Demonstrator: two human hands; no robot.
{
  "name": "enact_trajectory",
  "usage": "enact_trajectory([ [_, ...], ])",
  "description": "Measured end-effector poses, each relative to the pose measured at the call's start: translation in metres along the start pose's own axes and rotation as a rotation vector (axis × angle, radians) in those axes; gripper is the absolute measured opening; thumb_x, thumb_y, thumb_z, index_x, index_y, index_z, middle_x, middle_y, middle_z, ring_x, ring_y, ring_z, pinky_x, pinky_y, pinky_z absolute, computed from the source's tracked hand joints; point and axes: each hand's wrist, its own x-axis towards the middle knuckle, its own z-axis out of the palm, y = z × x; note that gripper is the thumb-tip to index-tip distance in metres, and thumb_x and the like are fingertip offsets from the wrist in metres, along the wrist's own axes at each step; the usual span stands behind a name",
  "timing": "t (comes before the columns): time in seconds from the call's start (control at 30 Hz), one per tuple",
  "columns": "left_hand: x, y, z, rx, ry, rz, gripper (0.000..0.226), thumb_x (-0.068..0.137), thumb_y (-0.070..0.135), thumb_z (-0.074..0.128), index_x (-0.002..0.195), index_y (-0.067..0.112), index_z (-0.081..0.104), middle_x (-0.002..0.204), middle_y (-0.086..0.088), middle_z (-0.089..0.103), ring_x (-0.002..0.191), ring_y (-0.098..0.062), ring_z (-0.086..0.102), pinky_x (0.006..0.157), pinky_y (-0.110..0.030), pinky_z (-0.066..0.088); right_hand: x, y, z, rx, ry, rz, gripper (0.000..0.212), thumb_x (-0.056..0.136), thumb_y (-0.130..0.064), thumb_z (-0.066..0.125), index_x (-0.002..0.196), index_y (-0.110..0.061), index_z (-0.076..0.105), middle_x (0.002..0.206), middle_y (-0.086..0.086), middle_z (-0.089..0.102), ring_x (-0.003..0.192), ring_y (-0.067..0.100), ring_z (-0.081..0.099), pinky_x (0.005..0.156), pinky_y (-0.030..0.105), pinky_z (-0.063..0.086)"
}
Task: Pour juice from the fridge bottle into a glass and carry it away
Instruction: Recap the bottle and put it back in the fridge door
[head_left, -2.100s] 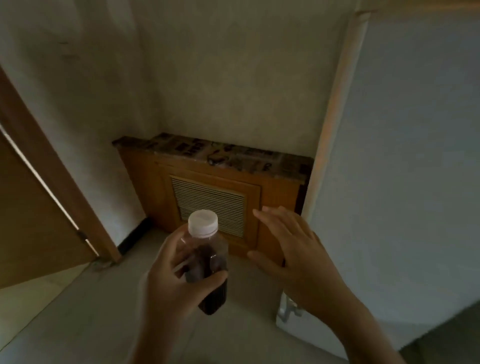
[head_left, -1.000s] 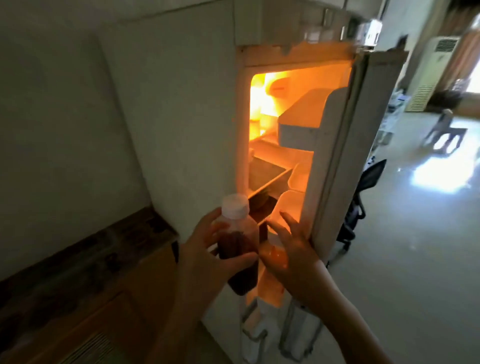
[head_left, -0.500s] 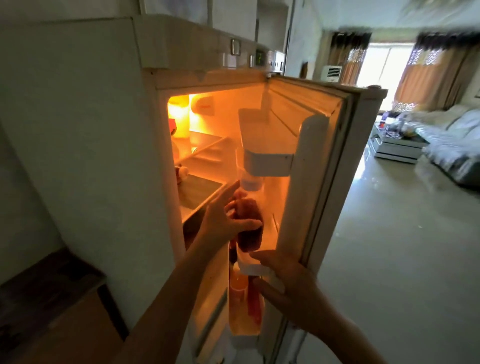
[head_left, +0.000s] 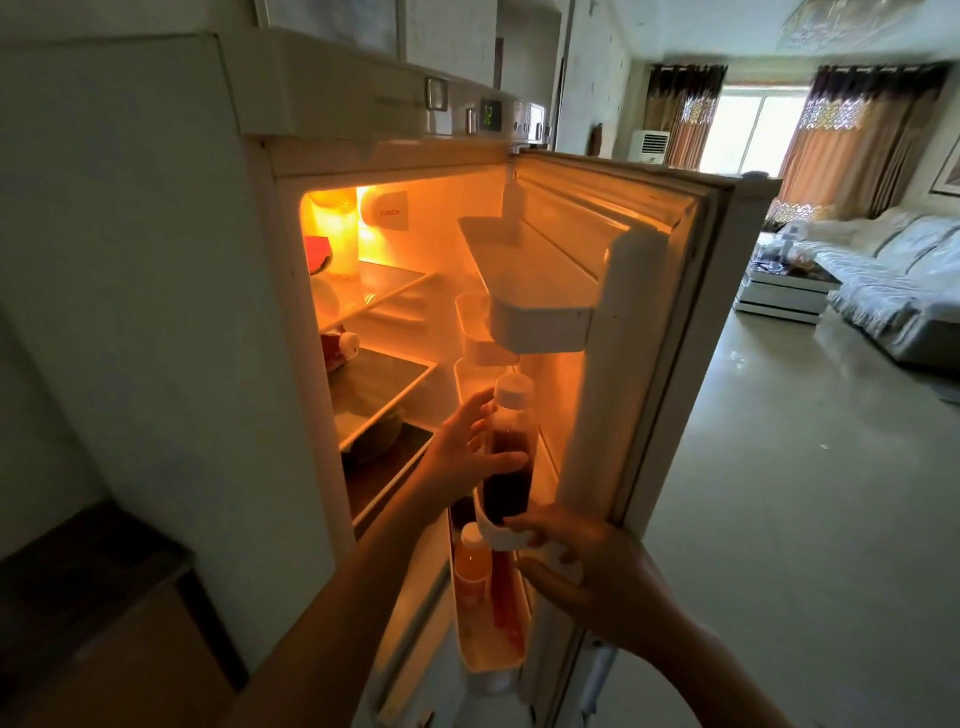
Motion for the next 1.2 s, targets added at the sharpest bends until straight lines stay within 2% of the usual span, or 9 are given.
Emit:
enact_trajectory([
  [0.07,-0.002,0.013,0.006,-0.006,0.125,0.076,0.055,0.077,0.009,0.073,0.122,0.027,0.047,0.121,0.006,0.056,0.116,-0.01,0.055,0.087,-0.025,0.052,-0.002,0.003,0.0,-0.022,0.01,-0.003,0.035,0.085,-0.042,0.058,0.119,-0.044,0.049,0.093,-0.041,0.043,0.09,-0.024,0.047,0.069,0.001,0.04],
  [0.17,-0.011,0.037,0.027,0.056,0.557,0.203,0.042,0.076,0.027,0.07,0.112,0.023,0.049,0.117,0.001,0.056,0.112,-0.013,0.055,0.092,-0.037,0.051,-0.003,0.006,0.001,-0.017,-0.01,-0.024,0.035,0.084,-0.045,0.057,0.118,-0.043,0.05,0.095,-0.041,0.044,0.089,-0.02,0.05,0.068,0.002,0.042],
  [0.23,-0.024,0.056,0.047,0.015,0.683,0.295,0.04,0.074,0.031,0.067,0.107,0.018,0.049,0.108,0.002,0.056,0.103,-0.008,0.056,0.09,-0.029,0.049,-0.003,0.006,0.0,0.002,-0.017,-0.073,0.032,0.082,-0.046,0.06,0.113,-0.039,0.054,0.095,-0.039,0.048,0.088,-0.016,0.054,0.069,0.002,0.042],
  [0.4,-0.046,0.088,0.095,0.257,0.494,0.491,0.07,0.06,0.049,0.079,0.111,0.018,0.043,0.11,0.006,0.049,0.105,-0.008,0.049,0.089,-0.021,0.042,-0.006,0.012,0.008,-0.024,0.068,-0.133,0.03,0.076,-0.055,0.06,0.093,-0.03,0.06,0.082,-0.019,0.065,0.078,-0.007,0.058,0.07,0.01,0.046],
  [0.53,-0.044,0.098,0.112,0.544,0.57,0.542,0.096,0.044,0.051,0.088,0.118,0.028,0.032,0.122,-0.003,0.047,0.111,-0.015,0.047,0.092,-0.028,0.043,-0.008,0.013,0.018,-0.111,0.13,-0.181,0.039,0.086,-0.062,0.038,0.1,-0.029,0.052,0.091,0.005,0.07,0.088,0.019,0.064,0.077,0.029,0.053],
  [0.73,-0.041,0.091,0.098,0.534,0.634,0.423,0.081,0.056,0.035,0.082,0.12,0.034,0.032,0.117,0.005,0.052,0.106,-0.015,0.053,0.086,-0.046,0.047,-0.006,0.017,0.026,0.027,-0.145,-0.22,0.025,0.082,-0.047,0.055,0.099,-0.03,0.06,0.099,-0.011,0.064,0.09,0.004,0.059,0.077,0.027,0.05],
  [0.83,-0.044,0.082,0.087,0.562,0.663,0.444,0.078,0.063,0.034,0.079,0.126,0.032,0.032,0.116,0.005,0.055,0.105,-0.016,0.056,0.082,-0.045,0.051,-0.01,0.017,0.025,0.125,-0.122,-0.214,0.013,0.081,-0.042,0.061,0.088,-0.031,0.063,0.079,-0.024,0.059,0.071,-0.01,0.056,0.064,0.008,0.042],
  [1.03,-0.059,0.06,0.055,0.594,0.683,0.472,0.069,0.086,0.032,0.064,0.142,0.018,0.027,0.138,-0.006,0.048,0.124,-0.023,0.048,0.094,-0.046,0.047,-0.007,0.041,0.041,0.193,-0.019,-0.128,0.005,0.078,-0.031,0.069,0.083,-0.03,0.068,0.075,-0.017,0.068,0.069,-0.005,0.062,0.064,0.015,0.05],
  [1.2,-0.068,0.059,0.033,0.796,0.74,0.502,0.07,0.09,0.018,0.061,0.143,0.009,0.016,0.143,-0.021,0.041,0.13,-0.025,0.043,0.104,-0.045,0.04,-0.002,0.067,0.074,-0.016,-0.107,-0.084,0.03,0.074,-0.051,0.064,0.101,-0.039,0.059,0.102,-0.025,0.059,0.094,-0.009,0.052,0.081,0.019,0.05],
])
